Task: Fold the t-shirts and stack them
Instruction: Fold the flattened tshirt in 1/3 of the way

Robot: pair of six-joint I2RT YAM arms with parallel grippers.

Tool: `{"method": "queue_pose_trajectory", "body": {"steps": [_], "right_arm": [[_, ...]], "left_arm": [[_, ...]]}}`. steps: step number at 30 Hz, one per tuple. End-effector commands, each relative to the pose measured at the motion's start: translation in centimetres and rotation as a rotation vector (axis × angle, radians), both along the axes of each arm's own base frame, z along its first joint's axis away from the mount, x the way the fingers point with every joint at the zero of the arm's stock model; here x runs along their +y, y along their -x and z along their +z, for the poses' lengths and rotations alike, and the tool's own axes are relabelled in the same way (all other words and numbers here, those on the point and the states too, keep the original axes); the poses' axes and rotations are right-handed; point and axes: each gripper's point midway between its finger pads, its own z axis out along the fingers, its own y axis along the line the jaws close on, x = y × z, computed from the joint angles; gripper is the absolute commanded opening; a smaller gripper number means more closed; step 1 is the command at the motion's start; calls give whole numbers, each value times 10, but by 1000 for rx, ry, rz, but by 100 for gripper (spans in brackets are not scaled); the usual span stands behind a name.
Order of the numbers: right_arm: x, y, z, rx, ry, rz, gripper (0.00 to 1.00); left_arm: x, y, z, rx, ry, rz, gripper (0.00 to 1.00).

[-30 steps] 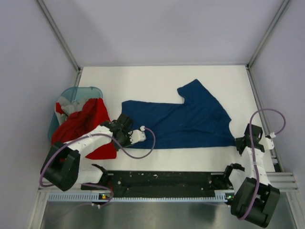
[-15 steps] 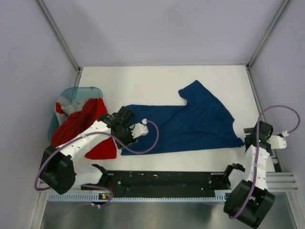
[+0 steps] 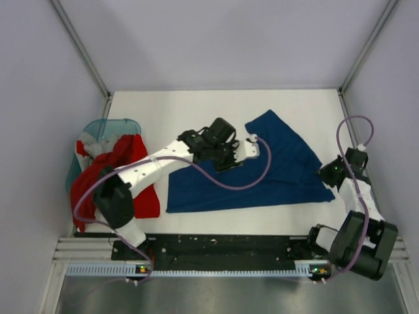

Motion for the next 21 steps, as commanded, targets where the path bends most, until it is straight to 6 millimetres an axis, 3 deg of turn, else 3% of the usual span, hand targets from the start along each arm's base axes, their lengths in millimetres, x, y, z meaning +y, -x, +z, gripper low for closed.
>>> {"method": "queue_pose_trajectory", "body": {"steps": [1,4,8,14,17,21], "right_arm": [[22,1,-38,76,-134,119,0],[15,13,-62,142,-180,73,0],[-7,36,-81,207,-147,-67,0],[-15,35,-64,145,-89,-93,0],[-13,36,-61,153,-90,-68,0],[-12,37,-61,152,-87,-58,0]], "left_arm": [[-107,-5,30,-48,223,-159,43],[-153,-1,24,3,295,-187,43],[-195,1,1,62,304,-197,44],[-253,12,-37,51,317,-267,43],[-271,16,-51,74,330,-287,44],[-287,6,-64,58,349,-276,45]]}}
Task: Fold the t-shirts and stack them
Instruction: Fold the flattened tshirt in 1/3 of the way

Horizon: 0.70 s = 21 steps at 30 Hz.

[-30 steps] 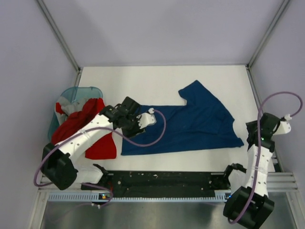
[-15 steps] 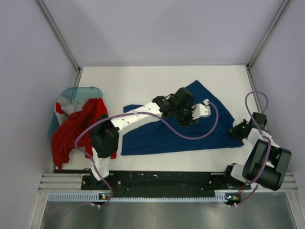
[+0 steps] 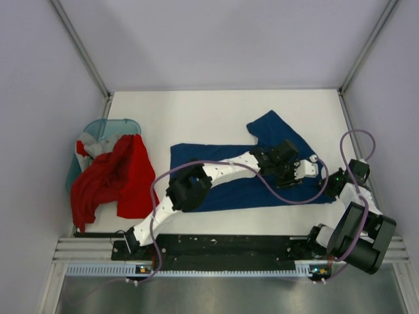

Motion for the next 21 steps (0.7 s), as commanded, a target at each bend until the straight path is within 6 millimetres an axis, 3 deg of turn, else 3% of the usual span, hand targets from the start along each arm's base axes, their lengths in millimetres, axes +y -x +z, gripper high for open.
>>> {"method": "queue_pose_trajectory", "body": {"steps": [1,6,11,13,17,21], "right_arm": [[-9,3,3,10,50,-1,0],[-8,4,3,8,48,2,0],[-7,2,5,2,46,18,0],[-7,2,4,5,46,17,0],[-9,1,4,7,48,13,0],[-12,5,0,25,60,-7,0]], "left_arm": [[-35,-10,27,-40,133,-22,45],[-42,2,4,17,120,-52,45],[-45,-8,-11,-9,108,-5,37],[-45,-10,-13,-15,104,-1,30],[-45,-7,-11,-1,100,0,0],[-45,-10,7,18,109,25,0]]}}
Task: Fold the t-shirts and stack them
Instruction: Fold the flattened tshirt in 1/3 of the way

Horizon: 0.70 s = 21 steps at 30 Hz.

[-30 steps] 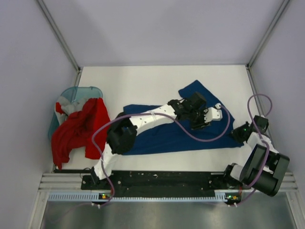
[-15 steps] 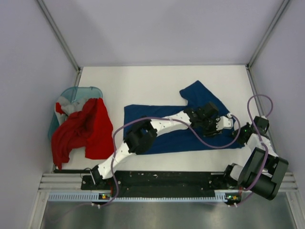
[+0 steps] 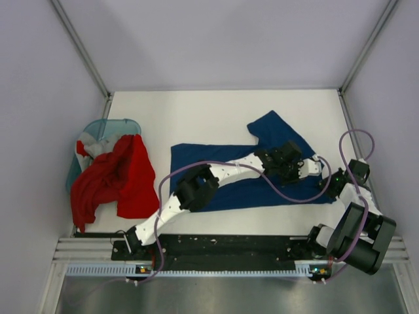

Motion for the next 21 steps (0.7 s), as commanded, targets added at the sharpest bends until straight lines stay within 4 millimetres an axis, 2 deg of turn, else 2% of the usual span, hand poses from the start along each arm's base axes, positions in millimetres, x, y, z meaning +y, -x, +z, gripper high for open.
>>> {"method": "queue_pose_trajectory", "body": {"steps": [1,5,7,9,11,15,21], "right_arm": [[-12,4,-1,27,47,-34,0],[-13,7,-7,52,43,-42,0],[-13,6,-7,51,43,-38,0],[-13,5,-6,47,46,-37,0],[-14,5,-5,46,47,-38,0],[-13,5,-5,45,45,-35,0],[-12,5,-5,41,43,-28,0]], "left_arm": [[-13,-5,42,4,72,17,0],[-9,0,52,7,69,-42,2],[-8,1,47,1,60,-50,4],[-7,-2,43,-5,54,-37,1],[-7,-1,40,-2,51,-37,1],[-7,-1,36,-7,51,-48,12],[-10,-4,33,-9,58,-33,21]]}}
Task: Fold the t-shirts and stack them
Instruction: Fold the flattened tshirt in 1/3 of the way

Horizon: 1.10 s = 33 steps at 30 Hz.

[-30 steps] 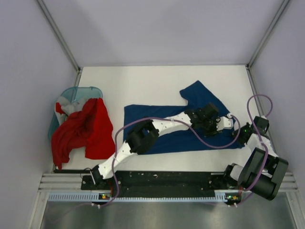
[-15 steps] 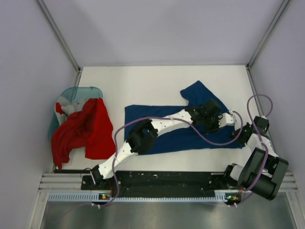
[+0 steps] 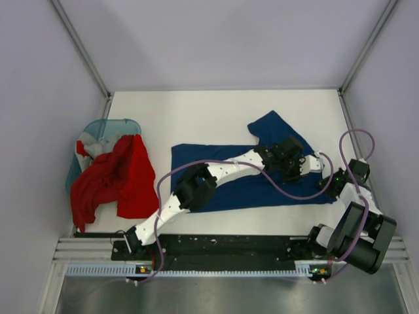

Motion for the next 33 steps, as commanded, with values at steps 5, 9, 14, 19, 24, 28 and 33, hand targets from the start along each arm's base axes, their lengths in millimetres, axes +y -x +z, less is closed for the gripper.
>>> {"method": "queue_pose_trajectory", "body": {"steps": [5,9,14,19,24,28,33], "right_arm": [[-10,5,-3,33,37,-19,0],[-10,4,-2,29,39,-22,0],[-9,5,-3,31,36,-18,0],[-9,5,-2,25,36,-16,0],[-9,5,0,22,40,-14,0],[-9,4,1,20,40,-13,0],[-9,5,0,24,38,-14,0]], "left_arm": [[-10,-1,11,-8,49,-6,9],[-8,-2,7,-21,37,-4,0],[-9,12,2,-7,36,-74,28],[-19,-1,-8,-41,48,-5,26],[-19,0,-12,-40,43,-16,24],[-18,0,-12,-39,37,-5,24],[-17,8,-14,-29,25,-31,18]]}}
